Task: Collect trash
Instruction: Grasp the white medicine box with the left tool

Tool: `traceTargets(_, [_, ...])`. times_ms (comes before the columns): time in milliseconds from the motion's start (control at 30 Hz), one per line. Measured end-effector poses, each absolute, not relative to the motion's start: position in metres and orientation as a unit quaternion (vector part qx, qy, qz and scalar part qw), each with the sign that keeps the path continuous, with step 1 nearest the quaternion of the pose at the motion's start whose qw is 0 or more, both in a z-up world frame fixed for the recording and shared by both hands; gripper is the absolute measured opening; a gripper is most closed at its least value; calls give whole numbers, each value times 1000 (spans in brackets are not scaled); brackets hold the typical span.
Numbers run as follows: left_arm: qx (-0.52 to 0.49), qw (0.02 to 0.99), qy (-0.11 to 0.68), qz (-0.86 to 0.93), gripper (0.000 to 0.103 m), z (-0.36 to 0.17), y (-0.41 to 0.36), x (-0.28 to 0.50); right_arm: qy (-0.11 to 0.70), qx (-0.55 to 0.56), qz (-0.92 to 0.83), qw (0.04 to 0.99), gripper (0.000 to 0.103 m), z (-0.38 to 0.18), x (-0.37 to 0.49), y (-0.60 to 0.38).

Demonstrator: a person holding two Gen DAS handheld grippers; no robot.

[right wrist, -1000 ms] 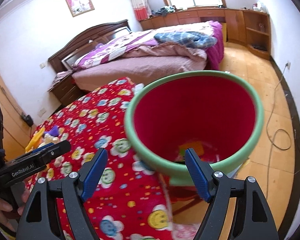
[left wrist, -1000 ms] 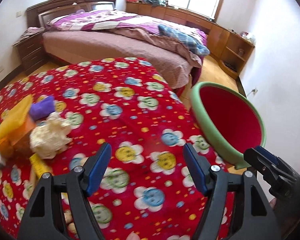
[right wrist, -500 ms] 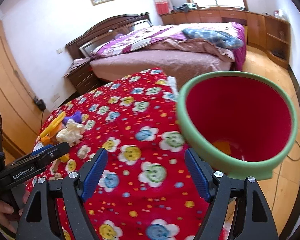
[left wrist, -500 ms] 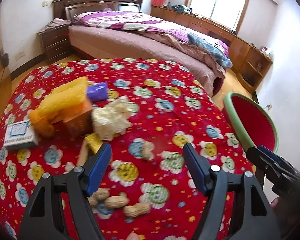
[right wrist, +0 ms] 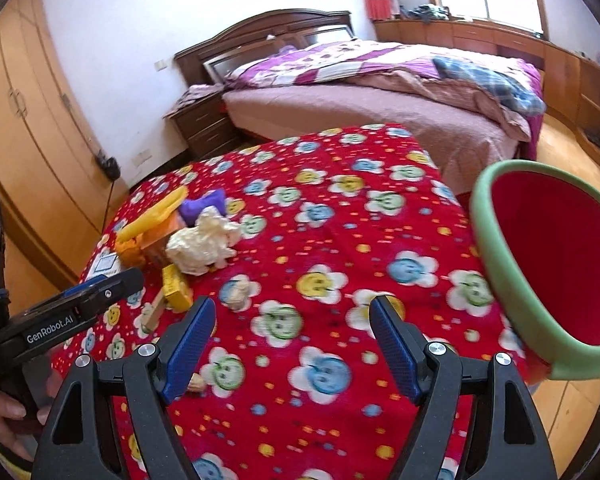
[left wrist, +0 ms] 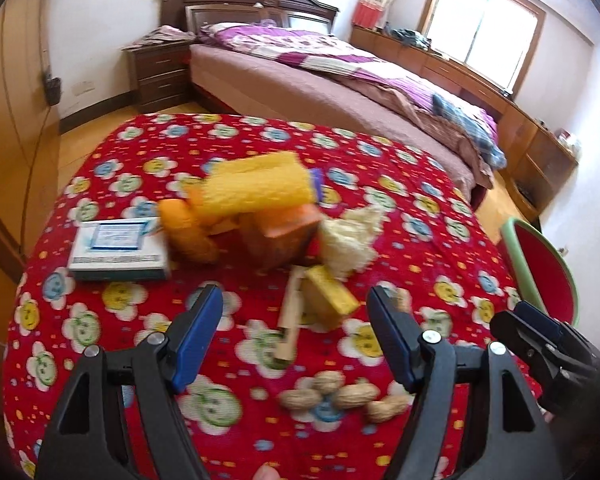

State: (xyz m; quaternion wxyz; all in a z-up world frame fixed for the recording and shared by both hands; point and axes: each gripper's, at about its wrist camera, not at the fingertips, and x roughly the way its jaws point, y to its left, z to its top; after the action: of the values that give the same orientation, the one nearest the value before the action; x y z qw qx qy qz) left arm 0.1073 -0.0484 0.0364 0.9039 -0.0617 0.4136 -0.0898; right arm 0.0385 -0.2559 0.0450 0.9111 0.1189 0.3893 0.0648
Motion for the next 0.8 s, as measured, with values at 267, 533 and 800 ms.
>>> traceTargets(267, [-57, 914, 400, -40, 97, 27, -4, 117, 402, 93, 83, 907, 80, 39, 55, -219])
traceTargets(533, [-60, 908, 414, 33, 97, 9, 44, 140, 419, 77, 100, 899, 80, 28, 62, -198])
traceTargets(800, [-75, 897, 435, 33, 97, -4, 59, 162, 432, 65, 112, 893, 80, 21, 69, -183])
